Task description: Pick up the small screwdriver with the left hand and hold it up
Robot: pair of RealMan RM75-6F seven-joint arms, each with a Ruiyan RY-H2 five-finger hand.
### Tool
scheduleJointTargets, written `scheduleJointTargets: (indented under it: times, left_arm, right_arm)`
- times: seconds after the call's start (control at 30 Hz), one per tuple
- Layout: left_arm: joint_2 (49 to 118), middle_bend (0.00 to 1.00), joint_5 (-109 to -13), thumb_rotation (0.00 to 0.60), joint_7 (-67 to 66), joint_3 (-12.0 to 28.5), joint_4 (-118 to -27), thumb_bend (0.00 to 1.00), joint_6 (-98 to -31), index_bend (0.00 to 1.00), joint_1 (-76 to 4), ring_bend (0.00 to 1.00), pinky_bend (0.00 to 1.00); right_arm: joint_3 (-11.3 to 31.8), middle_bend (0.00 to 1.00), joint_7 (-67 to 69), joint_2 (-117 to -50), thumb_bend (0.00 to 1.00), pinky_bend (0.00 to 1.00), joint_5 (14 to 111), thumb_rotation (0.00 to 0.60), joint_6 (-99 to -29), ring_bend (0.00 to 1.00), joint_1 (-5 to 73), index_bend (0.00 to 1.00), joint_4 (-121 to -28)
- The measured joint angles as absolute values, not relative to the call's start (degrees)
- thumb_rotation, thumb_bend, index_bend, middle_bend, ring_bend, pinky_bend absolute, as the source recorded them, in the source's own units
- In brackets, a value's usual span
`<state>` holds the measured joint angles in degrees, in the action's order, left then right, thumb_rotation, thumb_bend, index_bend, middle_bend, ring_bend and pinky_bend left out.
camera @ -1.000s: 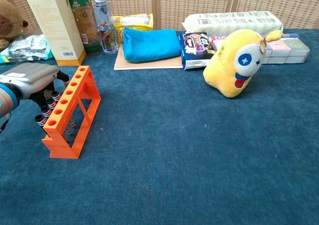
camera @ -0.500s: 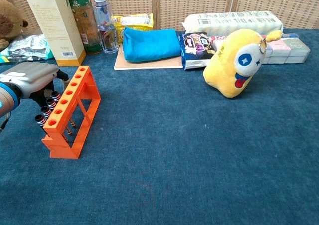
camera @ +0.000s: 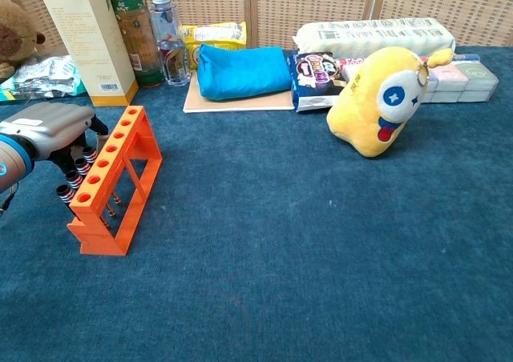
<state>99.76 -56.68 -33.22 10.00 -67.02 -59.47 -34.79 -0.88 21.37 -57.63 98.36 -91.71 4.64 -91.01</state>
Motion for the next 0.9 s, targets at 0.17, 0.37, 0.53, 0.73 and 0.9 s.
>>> scheduleJointTargets:
  times: [0.17, 0.37, 0.53, 0.73, 0.9]
  left_arm:
    - [99.33, 1.0, -56.51, 0.6, -33.25, 10.08, -67.74, 0.41, -59.8, 0.58, -34.62, 1.0, 1.0]
    - [97.04, 1.0, -56.48, 0.6, -33.38, 10.18, -71.57, 0.41, -60.8, 0.58, -34.05, 1.0, 1.0]
    - [92.83, 1.0, -56.29, 0.6, -34.37, 10.16, -77.87, 0.41, -62.49, 0.58, -33.09, 1.0, 1.0]
    - [85.83, 1.0, -55.74, 0.6, -35.42, 9.8, -87.14, 0.41, -64.2, 0.58, -31.49, 1.0, 1.0]
    - [77.04, 1.0, -56.81, 0.6, -32.16, 9.23, -97.29, 0.41, -64.71, 0.58, -29.34, 1.0, 1.0]
  right_arm:
    - [-0.9, 0.05, 21.39, -57.64, 0.06, 0.0, 98.38, 0.6, -91.68, 0.0, 4.66, 0.16, -90.91]
    - [-0.99, 0.05, 21.19, -57.71, 0.06, 0.0, 98.45, 0.6, -91.51, 0.0, 4.71, 0.16, -90.87]
    - [-1.06, 0.05, 20.96, -57.75, 0.06, 0.0, 98.52, 0.6, -91.46, 0.0, 4.72, 0.16, -90.91]
    - [-1.1, 0.05, 20.58, -57.85, 0.06, 0.0, 98.55, 0.6, -91.37, 0.0, 4.74, 0.16, -90.95]
    - [-1.24, 0.05, 19.34, -58.2, 0.06, 0.0, 98.64, 0.6, -90.87, 0.0, 4.84, 0.16, -91.15]
